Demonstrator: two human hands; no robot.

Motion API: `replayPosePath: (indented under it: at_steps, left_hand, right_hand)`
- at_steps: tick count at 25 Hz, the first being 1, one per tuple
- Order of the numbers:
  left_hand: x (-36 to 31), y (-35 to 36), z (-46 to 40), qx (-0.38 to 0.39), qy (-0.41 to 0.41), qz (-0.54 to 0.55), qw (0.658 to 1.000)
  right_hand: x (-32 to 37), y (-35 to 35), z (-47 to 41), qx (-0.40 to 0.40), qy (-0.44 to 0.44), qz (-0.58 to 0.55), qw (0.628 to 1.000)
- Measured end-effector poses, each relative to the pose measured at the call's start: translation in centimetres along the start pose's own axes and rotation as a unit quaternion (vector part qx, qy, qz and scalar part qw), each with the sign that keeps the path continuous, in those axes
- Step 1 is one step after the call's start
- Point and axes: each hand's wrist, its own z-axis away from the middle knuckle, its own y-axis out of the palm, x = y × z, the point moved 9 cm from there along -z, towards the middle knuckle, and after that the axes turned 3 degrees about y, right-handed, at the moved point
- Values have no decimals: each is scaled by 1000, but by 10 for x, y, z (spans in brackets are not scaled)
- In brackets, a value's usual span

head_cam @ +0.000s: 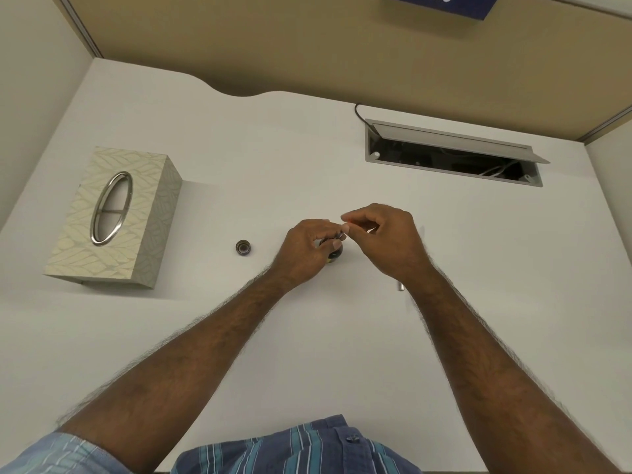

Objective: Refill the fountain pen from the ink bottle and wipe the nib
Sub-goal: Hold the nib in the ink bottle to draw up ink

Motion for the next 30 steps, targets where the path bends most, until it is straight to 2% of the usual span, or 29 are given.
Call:
replayPosePath:
  at_steps: [6,12,18,23,27,30]
  left_hand:
    - [2,1,0,8,-2,-4,1000]
    - [2,0,-1,-1,3,-13,1000]
    - [2,2,-1,5,-4,-11,1000]
    - [3,0,-1,-4,-3,-12,1000]
    - [0,3,-2,16,5,-20,1000]
    - [0,0,-1,0,0,-19,1000]
  right_hand:
    - [-8,-4,-3,-29,48,1,998]
    - [1,-3,-1,-10,1,-1,1000]
    - [-8,-4,-3,-33,49,-13,998]
    - [0,0,1,0,-3,-9,1000]
    - [-7,-4,-2,-26,44,3,999]
    - [-10,-5,-2,-34,50,-12,998]
